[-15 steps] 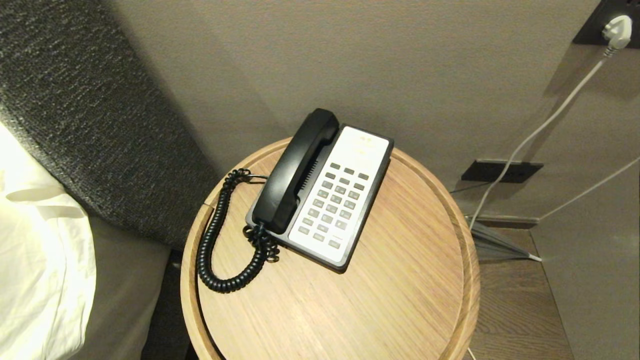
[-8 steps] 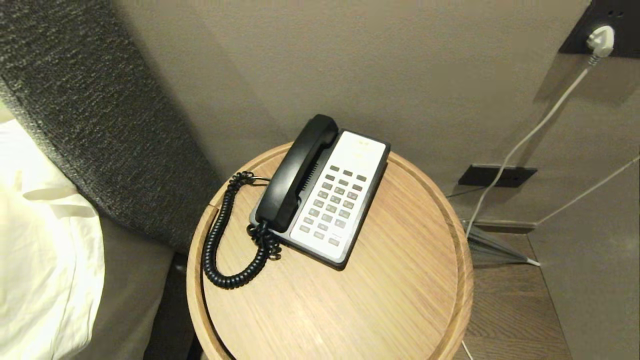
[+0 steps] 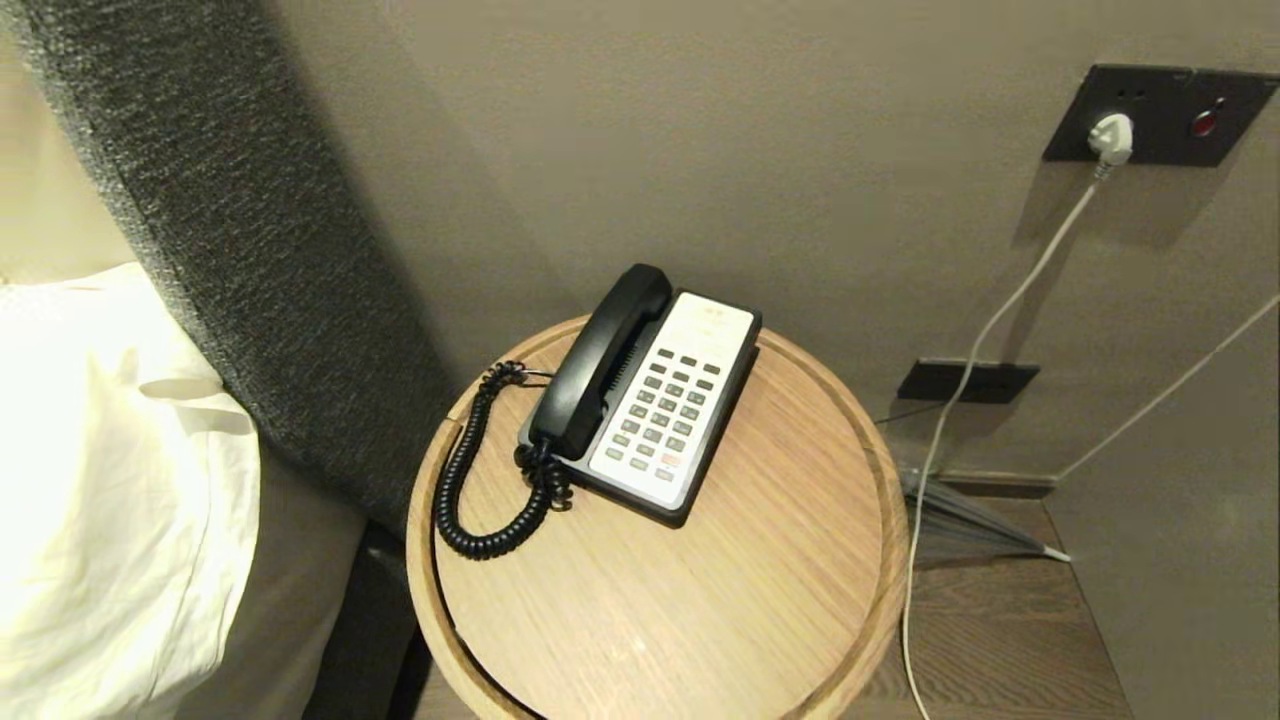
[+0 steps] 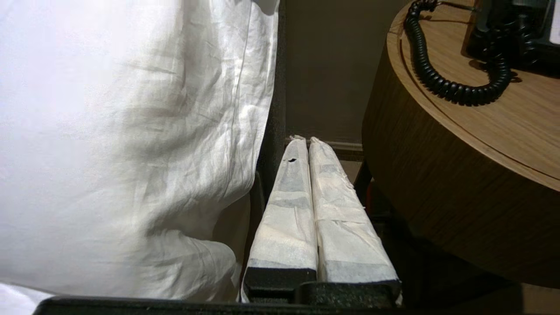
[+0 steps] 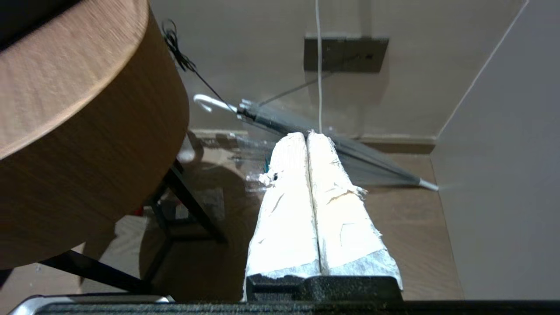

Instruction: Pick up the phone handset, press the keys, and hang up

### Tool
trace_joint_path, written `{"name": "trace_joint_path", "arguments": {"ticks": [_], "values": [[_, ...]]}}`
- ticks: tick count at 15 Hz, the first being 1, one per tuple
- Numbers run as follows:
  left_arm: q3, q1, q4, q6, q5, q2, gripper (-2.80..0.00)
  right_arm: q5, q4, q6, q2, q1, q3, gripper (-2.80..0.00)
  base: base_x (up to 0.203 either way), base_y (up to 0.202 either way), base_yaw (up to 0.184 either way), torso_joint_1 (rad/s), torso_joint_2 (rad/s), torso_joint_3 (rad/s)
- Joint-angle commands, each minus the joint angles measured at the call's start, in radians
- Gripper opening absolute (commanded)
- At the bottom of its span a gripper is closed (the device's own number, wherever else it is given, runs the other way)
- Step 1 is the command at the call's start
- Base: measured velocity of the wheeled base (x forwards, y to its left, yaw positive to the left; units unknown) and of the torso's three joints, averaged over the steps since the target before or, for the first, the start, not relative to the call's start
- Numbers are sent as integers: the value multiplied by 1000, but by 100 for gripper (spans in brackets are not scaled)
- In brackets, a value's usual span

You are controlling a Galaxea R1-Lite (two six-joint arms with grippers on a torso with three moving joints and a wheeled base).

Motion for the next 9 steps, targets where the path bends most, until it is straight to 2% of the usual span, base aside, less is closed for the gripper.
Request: {"name": "trace_joint_path", "arguments": {"ticks": [1, 9], "values": [[40, 0, -1, 0, 0, 0, -280, 1, -1, 0, 5, 0, 21, -280, 0, 0, 0, 6, 0, 196], [40, 0, -2, -3, 0, 1, -280, 1, -1, 0, 5, 0, 21, -280, 0, 0, 0, 2, 2, 202]]}}
